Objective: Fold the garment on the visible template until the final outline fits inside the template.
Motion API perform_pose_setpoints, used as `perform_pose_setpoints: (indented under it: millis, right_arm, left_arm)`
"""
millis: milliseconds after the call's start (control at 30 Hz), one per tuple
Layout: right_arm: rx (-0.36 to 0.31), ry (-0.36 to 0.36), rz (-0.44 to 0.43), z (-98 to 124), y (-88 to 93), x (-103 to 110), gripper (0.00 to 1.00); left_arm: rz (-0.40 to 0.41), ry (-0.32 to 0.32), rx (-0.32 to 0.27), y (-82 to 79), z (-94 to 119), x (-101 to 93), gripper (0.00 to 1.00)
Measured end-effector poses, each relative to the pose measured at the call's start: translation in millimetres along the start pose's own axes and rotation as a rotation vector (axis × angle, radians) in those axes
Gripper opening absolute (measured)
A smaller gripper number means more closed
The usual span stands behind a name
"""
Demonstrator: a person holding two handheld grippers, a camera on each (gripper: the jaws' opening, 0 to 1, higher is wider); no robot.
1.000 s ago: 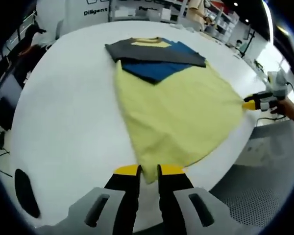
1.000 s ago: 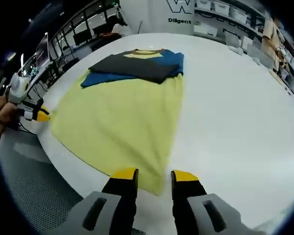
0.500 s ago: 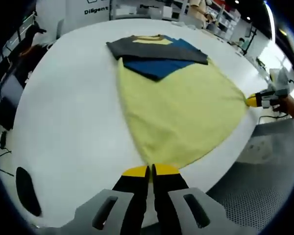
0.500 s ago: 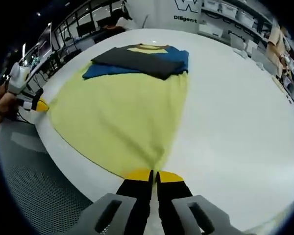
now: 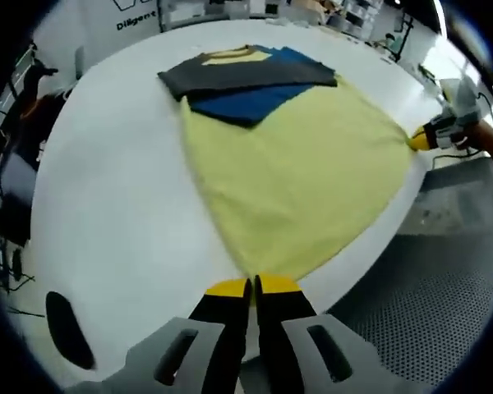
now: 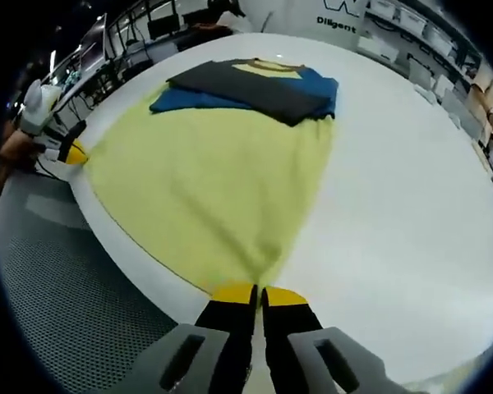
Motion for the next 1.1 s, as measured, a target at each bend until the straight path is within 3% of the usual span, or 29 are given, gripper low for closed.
perform_pose_setpoints:
  millis: [667, 1100]
  right_arm:
    - [0.071, -0.062, -0.013, 9.6, 11.4, 14.4, 0.00]
    - [0.092, -0.067, -0.006, 17.4, 12.7, 21.8, 0.00]
  left_arm:
    - [-0.025, 0.050, 0.086, 18.8, 13.1, -6.2, 0.01]
    - [-0.036, 0.057, 0.120, 21.5, 18.1, -9.6, 0.01]
Point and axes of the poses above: the point that each gripper's makers call its tool centre point, and the gripper's own axes: z roughly backward along the fingers, x roughly to its left, y roughly out of its underside, the point moved 8 cm from there along z, roughly backward along the fingers, and after that the axes turned 15 degrees about -x, right-handed, at the moved point
